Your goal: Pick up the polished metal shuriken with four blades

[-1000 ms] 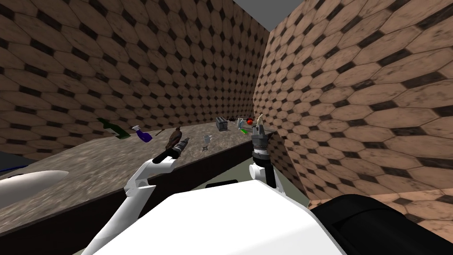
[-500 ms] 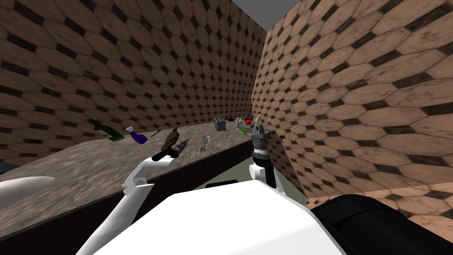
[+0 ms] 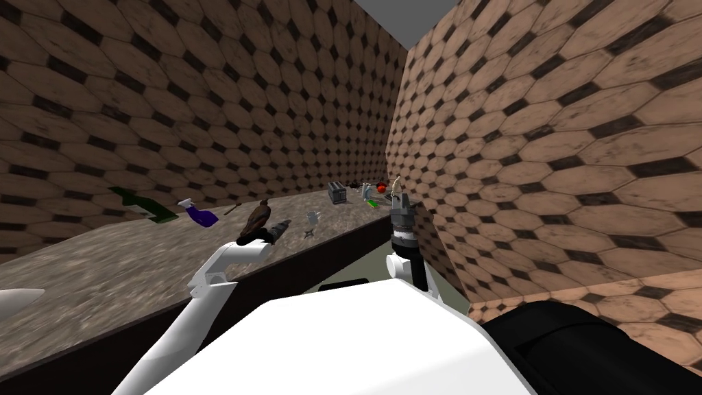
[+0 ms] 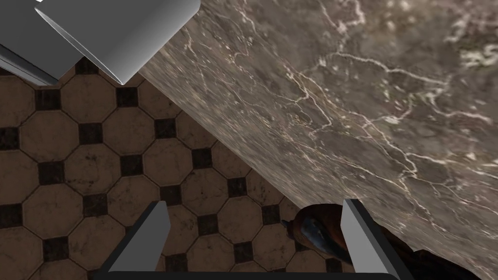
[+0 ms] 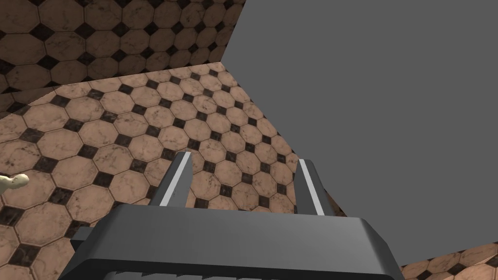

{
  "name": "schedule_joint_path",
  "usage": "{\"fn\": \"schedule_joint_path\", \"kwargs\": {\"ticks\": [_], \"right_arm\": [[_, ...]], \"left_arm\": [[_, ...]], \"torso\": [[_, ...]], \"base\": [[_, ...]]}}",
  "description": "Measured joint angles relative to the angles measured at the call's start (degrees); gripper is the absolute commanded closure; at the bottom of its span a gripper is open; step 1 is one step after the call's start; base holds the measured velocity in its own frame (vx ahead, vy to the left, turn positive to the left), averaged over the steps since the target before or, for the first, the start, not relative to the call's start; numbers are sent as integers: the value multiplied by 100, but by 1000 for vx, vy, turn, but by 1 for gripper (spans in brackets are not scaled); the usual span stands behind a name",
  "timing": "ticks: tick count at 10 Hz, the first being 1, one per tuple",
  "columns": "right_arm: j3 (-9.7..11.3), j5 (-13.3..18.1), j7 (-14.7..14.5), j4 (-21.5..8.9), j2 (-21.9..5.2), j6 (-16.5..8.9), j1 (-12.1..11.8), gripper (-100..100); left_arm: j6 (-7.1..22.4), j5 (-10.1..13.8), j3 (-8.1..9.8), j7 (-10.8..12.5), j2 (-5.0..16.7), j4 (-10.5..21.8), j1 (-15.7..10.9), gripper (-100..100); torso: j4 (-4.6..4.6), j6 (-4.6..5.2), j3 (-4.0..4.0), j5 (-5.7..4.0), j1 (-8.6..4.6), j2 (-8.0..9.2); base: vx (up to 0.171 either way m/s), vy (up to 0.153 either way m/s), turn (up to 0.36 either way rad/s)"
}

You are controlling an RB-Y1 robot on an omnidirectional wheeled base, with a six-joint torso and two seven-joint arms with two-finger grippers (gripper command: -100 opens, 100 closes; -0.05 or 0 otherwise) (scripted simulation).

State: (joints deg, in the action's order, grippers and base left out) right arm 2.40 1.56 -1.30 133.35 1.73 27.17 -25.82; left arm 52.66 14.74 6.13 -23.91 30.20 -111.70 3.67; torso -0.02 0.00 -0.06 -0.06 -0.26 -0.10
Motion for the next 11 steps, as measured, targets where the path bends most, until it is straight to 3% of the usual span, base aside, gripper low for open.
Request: {"fn": "schedule_joint_path", "kwargs": {"ticks": [11], "right_arm": [[0, 0, 0, 0, 0, 0, 0, 0]], "left_arm": [[1612, 516, 117, -465, 308, 292, -204, -100]], "torso": [[1, -2, 2, 3, 13, 4]], "base": [[24, -40, -48]]}}
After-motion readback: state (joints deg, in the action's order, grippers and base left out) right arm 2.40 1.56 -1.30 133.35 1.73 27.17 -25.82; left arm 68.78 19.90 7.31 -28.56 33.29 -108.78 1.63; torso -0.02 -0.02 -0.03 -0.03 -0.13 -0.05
